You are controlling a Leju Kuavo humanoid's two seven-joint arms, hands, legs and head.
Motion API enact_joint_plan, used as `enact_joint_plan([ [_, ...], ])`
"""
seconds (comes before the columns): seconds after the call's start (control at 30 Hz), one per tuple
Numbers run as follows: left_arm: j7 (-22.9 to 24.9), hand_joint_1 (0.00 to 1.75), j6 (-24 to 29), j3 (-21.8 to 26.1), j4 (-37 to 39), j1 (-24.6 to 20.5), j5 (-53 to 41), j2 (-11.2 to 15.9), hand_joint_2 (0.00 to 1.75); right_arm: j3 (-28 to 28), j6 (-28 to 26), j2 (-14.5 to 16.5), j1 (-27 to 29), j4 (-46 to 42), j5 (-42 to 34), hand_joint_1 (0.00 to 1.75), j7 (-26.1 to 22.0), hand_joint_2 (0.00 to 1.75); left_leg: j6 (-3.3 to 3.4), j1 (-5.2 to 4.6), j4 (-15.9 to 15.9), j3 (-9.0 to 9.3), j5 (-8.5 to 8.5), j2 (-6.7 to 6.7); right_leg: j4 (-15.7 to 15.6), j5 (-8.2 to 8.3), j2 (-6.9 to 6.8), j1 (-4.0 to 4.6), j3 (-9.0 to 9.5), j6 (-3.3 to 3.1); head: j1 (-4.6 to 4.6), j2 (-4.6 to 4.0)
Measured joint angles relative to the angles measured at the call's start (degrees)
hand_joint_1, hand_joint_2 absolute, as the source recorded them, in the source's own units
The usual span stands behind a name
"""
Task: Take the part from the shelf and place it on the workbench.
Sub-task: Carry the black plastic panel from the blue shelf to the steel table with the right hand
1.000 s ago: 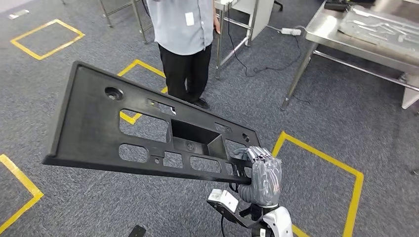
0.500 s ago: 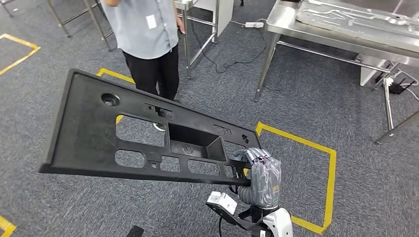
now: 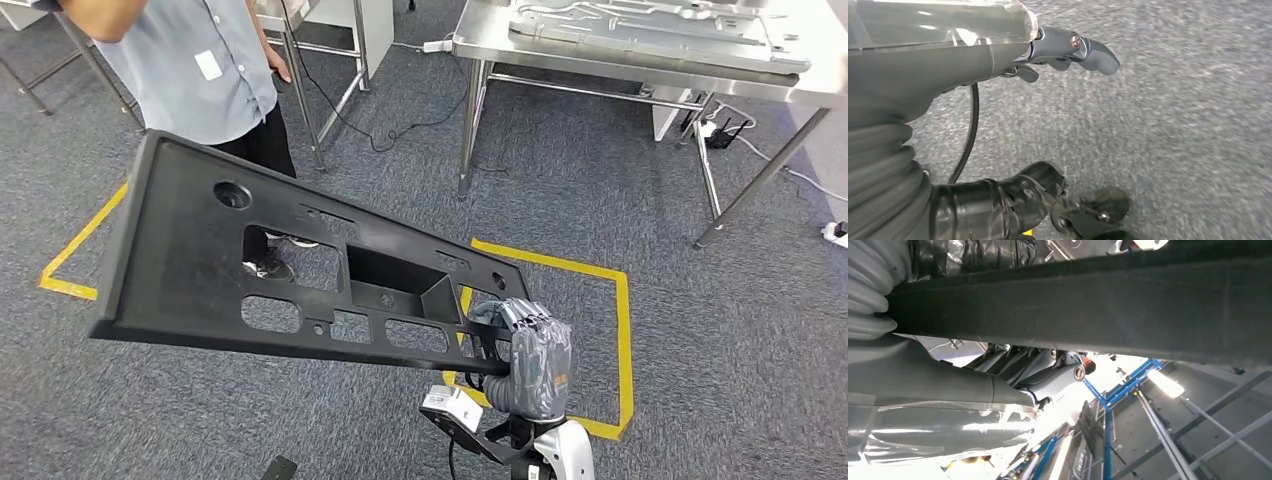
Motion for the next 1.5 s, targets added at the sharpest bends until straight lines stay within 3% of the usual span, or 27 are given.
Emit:
enact_joint_plan([
  [0.03, -0.1, 0.00, -0.1, 0.0, 0.0, -0.1, 0.0, 0.0, 1.75, 0.0, 0.0, 0.0, 0.0, 0.0, 0.0, 1.75, 0.0, 1.75, 0.19, -0.18, -0.9, 0.31, -0.01, -0.56, 0.1, 0.00, 0.26, -0.18, -0.18, 0.32, 0.01, 0.01],
  [0.1, -0.3, 0.00, -0.4, 0.0, 0.0, -0.2, 0.1, 0.0, 1.75, 0.0, 0.0, 0.0, 0.1, 0.0, 0.0, 1.75, 0.0, 1.75, 0.39, -0.26, -1.5, 0.56, 0.17, -0.36, 0.0, 0.09, 0.71, -0.38, -0.41, 1.10, -0.02, 0.01],
  [0.17, -0.4, 0.00, -0.5, 0.0, 0.0, -0.1, 0.1, 0.0, 1.75, 0.0, 0.0, 0.0, 0.1, 0.0, 0.0, 1.75, 0.0, 1.75, 0.82, 0.07, -2.3, 0.99, 0.60, 0.37, 0.9, -0.69, -0.93, -0.20, -0.77, 1.78, 0.03, 0.01],
  [0.23, -0.5, 0.00, -0.5, 0.1, 0.0, 0.0, 0.1, 0.0, 1.75, 0.0, 0.0, 0.0, 0.0, 0.0, 0.0, 1.75, 0.0, 1.75, 1.15, 0.30, -2.8, 1.27, 0.85, 1.26, 5.9, -3.59, -3.65, -0.24, -3.11, 2.37, 0.11, 0.00],
  [0.3, -0.5, 0.00, -0.6, 0.1, 0.0, 0.1, 0.1, 0.0, 1.75, 0.0, 0.0, 0.0, 0.0, 0.0, 0.0, 1.75, 0.0, 1.75, 1.19, 0.32, -2.8, 1.27, 0.78, 2.05, 13.3, -6.74, -4.65, -0.71, -6.91, 2.92, 0.15, 0.01],
  [0.33, -0.5, 0.00, -0.7, 0.1, 0.0, 0.2, 0.1, 0.0, 1.75, 0.0, 0.1, 0.0, 0.1, 0.1, -0.1, 1.75, 0.0, 1.75, 1.11, 0.36, -2.8, 1.30, 0.69, 2.41, 15.4, -7.12, -4.77, -1.00, -8.07, 3.19, 0.16, 0.01],
  [0.37, -0.6, 0.00, -0.9, 0.1, 0.0, 0.2, 0.1, 0.0, 1.75, 0.0, 0.2, -0.1, 0.1, 0.1, -0.1, 1.75, 0.0, 1.75, 1.00, 0.43, -2.8, 1.36, 0.59, 2.72, 15.4, -6.38, -4.88, -1.27, -8.14, 3.42, 0.15, 0.01],
  [0.4, -0.6, 0.00, -1.1, 0.2, 0.0, 0.2, 0.1, -0.1, 1.75, 0.0, 0.3, -0.1, 0.1, 0.1, -0.2, 1.75, 0.0, 1.75, 0.82, 0.53, -2.8, 1.49, 0.46, 2.93, 13.0, -4.65, -5.05, -1.50, -6.92, 3.61, 0.15, 0.01],
  [0.47, -0.8, 0.00, -1.4, 0.2, 0.0, 0.2, 0.1, -0.1, 1.75, 0.0, 0.7, -0.1, 0.0, 0.2, -0.5, 1.75, -0.1, 1.75, 0.26, 0.65, -2.6, 1.79, 0.07, 3.10, 4.9, -1.02, -5.59, -1.67, -2.64, 3.79, 0.16, 0.01],
  [0.53, -0.9, 0.00, -1.6, 0.2, 0.0, 0.1, 0.1, -0.1, 1.75, 0.0, 1.1, -0.1, -0.2, 0.3, -0.7, 1.75, -0.2, 1.75, -0.50, 0.51, -2.4, 1.94, -0.27, 3.13, 0.1, 0.19, -5.76, -1.43, -0.18, 3.34, 0.13, 0.00],
  [0.67, -1.2, 0.00, -1.9, 0.2, 0.0, 0.1, 0.1, -0.1, 1.75, 0.1, 1.2, -0.2, -0.3, 0.4, -0.9, 1.75, -0.4, 1.75, -1.88, 0.68, -1.9, 1.98, -1.00, 3.09, -0.6, 0.03, -5.38, -1.20, 0.14, 1.59, 0.07, 0.01],
  [0.73, -1.2, 0.00, -1.9, 0.2, 0.0, 0.0, 0.1, 0.0, 1.75, 0.1, 1.2, -0.2, -0.4, 0.3, -0.9, 1.75, -0.4, 1.75, -2.17, 0.81, 2.6, -0.02, -3.76, 2.88, -0.9, 0.09, -5.32, -1.33, 0.45, 0.75, 0.03, 0.01],
  [0.8, -1.2, 0.00, -2.0, 0.2, 0.0, 0.1, 0.1, 0.0, 1.75, 0.2, 1.2, -0.2, -0.5, 0.4, -0.9, 1.75, -0.5, 1.75, -2.19, 0.76, 11.0, -4.20, -7.50, 2.78, -0.9, -0.03, -5.21, -1.03, 0.49, 0.27, 0.00, 0.01],
  [0.83, -1.2, 0.00, -2.1, 0.2, 0.0, 0.1, 0.1, 0.0, 1.75, 0.3, 1.2, -0.2, -0.5, 0.4, -0.9, 1.75, -0.5, 1.75, -2.14, 0.72, 14.3, -5.98, -8.36, 2.77, -0.8, -0.10, -5.09, -0.85, 0.51, 0.14, 0.00, 0.01],
  [0.87, -1.2, 0.00, -2.1, 0.2, 0.0, 0.2, 0.1, 0.0, 1.75, 0.3, 1.2, -0.2, -0.5, 0.4, -0.9, 1.75, -0.5, 1.75, -1.99, 0.68, 15.6, -6.88, -8.06, 2.76, -0.8, -0.17, -4.93, -0.68, 0.58, 0.03, 0.01, 0.01],
  [0.9, -1.2, 0.00, -2.1, 0.2, 0.0, 0.3, 0.1, 0.0, 1.75, 0.4, 1.2, -0.2, -0.5, 0.5, -0.9, 1.75, -0.5, 1.75, -1.73, 0.59, 14.3, -6.50, -6.51, 2.75, -0.7, -0.26, -4.74, -0.53, 0.70, -0.02, 0.01, 0.00],
  [0.97, -1.2, 0.00, -2.1, 0.2, 0.0, 0.2, 0.1, 0.0, 1.75, 0.4, 1.2, -0.2, -0.5, 0.5, -0.9, 1.75, -0.5, 1.75, -0.76, 0.23, 6.4, -3.14, -2.06, 2.55, -0.6, -0.50, -4.42, -0.32, 1.06, 0.00, 0.02, 0.00],
  [1.03, -1.2, 0.00, -2.2, 0.2, 0.0, 0.1, 0.0, 0.2, 1.75, 0.4, 1.2, -0.2, -0.5, 0.5, -1.0, 1.75, -0.5, 1.75, 0.04, -0.23, 0.0, -0.30, 0.23, 2.35, -0.4, -0.71, -4.24, -0.09, 1.08, 0.41, 0.03, 0.01],
  [1.13, -1.2, 0.00, -2.2, 0.2, 0.0, 0.1, -0.1, 0.3, 1.75, 0.5, 1.2, -0.2, -0.5, 0.5, -1.1, 1.75, -0.6, 1.75, 0.39, -0.43, -1.7, 0.30, 0.55, 2.38, -0.4, -0.77, -4.25, -0.26, 0.89, 1.40, 0.00, 0.01],
  [1.2, -1.2, 0.00, -2.2, 0.2, 0.0, 0.1, -0.1, 0.3, 1.75, 0.5, 1.2, -0.2, -0.6, 0.5, -1.1, 1.75, -0.6, 1.75, 0.76, -0.04, -2.4, 0.63, 1.01, 2.47, 1.2, -1.99, -4.47, -0.27, 0.36, 1.96, 0.06, 0.01],
  [1.3, -1.2, 0.00, -2.2, 0.2, 0.0, 0.0, -0.1, 0.3, 1.75, 0.5, 1.2, -0.2, -0.6, 0.5, -1.1, 1.75, -0.6, 1.75, 1.09, 0.16, -2.8, 0.78, 1.19, 2.65, 10.9, -7.14, -4.68, -0.70, -4.21, 2.75, 0.11, 0.01],
  [1.33, -1.2, 0.00, -2.2, 0.2, 0.0, 0.1, -0.1, 0.3, 1.75, 0.5, 1.2, -0.2, -0.6, 0.6, -1.1, 1.75, -0.6, 1.75, 1.08, 0.17, -2.7, 0.78, 1.15, 2.70, 14.0, -8.15, -4.71, -0.89, -5.81, 3.00, 0.12, 0.01],
  [1.37, -1.2, 0.00, -2.2, 0.2, 0.0, 0.1, -0.1, 0.3, 1.75, 0.5, 1.2, -0.2, -0.6, 0.6, -1.1, 1.75, -0.6, 1.75, 1.02, 0.19, -2.7, 0.80, 1.09, 2.73, 15.3, -8.02, -4.78, -1.08, -6.57, 3.20, 0.10, 0.01],
  [1.4, -1.2, 0.00, -2.2, 0.2, 0.0, 0.1, -0.1, 0.3, 1.75, 0.5, 1.3, -0.3, -0.6, 0.7, -1.2, 1.75, -0.6, 1.75, 0.93, 0.22, -2.7, 0.87, 1.01, 2.74, 14.3, -6.75, -4.87, -1.26, -6.21, 3.34, 0.11, 0.01],
  [1.5, -1.2, 0.00, -2.3, 0.2, 0.0, 0.1, -0.1, 0.3, 1.75, 0.5, 1.8, -0.3, -0.7, 0.7, -2.4, 1.75, -0.8, 1.75, 0.36, 0.23, -2.3, 1.17, 0.49, 2.70, 3.3, -1.28, -5.39, -1.43, -1.04, 3.23, 0.11, 0.01],
])
